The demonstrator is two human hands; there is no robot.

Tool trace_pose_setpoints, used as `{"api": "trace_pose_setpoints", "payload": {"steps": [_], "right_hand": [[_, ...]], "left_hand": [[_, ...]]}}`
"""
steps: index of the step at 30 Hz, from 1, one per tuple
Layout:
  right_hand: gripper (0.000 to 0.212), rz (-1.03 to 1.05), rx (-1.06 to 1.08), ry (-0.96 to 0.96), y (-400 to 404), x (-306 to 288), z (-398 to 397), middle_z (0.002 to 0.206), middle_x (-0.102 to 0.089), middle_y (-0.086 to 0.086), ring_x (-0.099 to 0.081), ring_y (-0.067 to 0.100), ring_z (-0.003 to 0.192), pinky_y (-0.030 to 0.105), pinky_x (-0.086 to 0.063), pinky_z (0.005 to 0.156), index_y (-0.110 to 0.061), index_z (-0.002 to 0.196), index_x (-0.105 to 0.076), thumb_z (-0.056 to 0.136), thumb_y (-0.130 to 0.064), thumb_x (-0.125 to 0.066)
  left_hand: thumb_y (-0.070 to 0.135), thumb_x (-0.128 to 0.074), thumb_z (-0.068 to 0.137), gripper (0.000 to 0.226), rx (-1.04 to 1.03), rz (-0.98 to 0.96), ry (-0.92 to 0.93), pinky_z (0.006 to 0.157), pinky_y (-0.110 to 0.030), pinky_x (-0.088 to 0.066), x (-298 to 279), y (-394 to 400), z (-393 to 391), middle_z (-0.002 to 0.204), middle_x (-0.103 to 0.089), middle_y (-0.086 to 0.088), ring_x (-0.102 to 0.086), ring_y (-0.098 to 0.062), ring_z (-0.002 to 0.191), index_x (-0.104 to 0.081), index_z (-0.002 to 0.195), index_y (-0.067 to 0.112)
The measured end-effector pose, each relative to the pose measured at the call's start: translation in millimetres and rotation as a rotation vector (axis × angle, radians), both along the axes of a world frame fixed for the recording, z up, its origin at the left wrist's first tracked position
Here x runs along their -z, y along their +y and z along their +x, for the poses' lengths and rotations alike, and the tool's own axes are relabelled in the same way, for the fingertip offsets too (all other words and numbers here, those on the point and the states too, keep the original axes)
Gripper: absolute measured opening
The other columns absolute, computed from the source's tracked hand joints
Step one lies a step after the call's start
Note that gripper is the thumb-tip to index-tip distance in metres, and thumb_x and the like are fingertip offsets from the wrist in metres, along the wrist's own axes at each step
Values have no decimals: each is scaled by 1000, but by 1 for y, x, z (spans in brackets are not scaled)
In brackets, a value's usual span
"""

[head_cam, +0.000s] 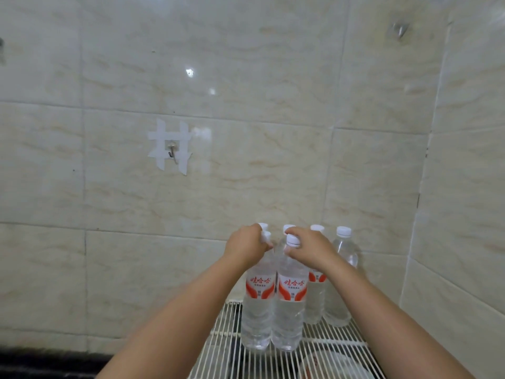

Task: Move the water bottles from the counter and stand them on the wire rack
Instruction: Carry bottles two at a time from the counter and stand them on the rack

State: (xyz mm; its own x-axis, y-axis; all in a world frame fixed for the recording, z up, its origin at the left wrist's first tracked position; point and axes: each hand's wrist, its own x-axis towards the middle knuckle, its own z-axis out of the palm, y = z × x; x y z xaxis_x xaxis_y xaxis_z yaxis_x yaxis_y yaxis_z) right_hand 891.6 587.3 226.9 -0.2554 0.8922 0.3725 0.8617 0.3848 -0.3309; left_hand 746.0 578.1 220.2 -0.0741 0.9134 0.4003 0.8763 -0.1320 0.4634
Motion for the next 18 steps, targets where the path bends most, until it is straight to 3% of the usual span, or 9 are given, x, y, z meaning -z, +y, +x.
{"api": "trace_pose_setpoints", "payload": {"steps": [6, 10, 14, 18], "right_hand": [[52, 78, 2, -19, -7, 13, -1, 129, -52, 13, -52, 29, 113, 32, -41, 85, -17, 138, -29, 90, -30, -48], [51, 149, -25, 71, -13, 33, 1, 137, -44, 12, -47, 26, 119, 35, -41, 94, -20, 140, -24, 94, -30, -43], [49, 178, -31, 99, -17, 41, 0, 137, -40, 9, -47, 23, 119, 33, -42, 92, -27, 141, -22, 95, -30, -38], [52, 246, 35, 65, -28, 42, -4, 147, -23, 10, -32, 26, 131, 37, -37, 102, -24, 140, -23, 93, -29, -43]], "left_hand": [[34, -58, 84, 49, 13, 82, -60, 73, -27, -38, 10, -7, -5, 117, -63, -11, -58, -28, 106, -46, 128, 17], [37, -61, 82, 53, 47, 122, -41, 78, -30, -44, 15, -10, -11, 115, -65, -8, -59, -26, 105, -44, 130, 20], [38, -56, 85, 57, 73, 112, 41, 80, -32, -44, 15, -13, -11, 117, -63, -11, -58, -28, 106, -35, 135, 19], [39, -56, 85, 63, 73, 98, 63, 84, -34, -44, 14, -28, -13, 124, -58, -13, -55, -29, 111, -30, 137, 16]]}}
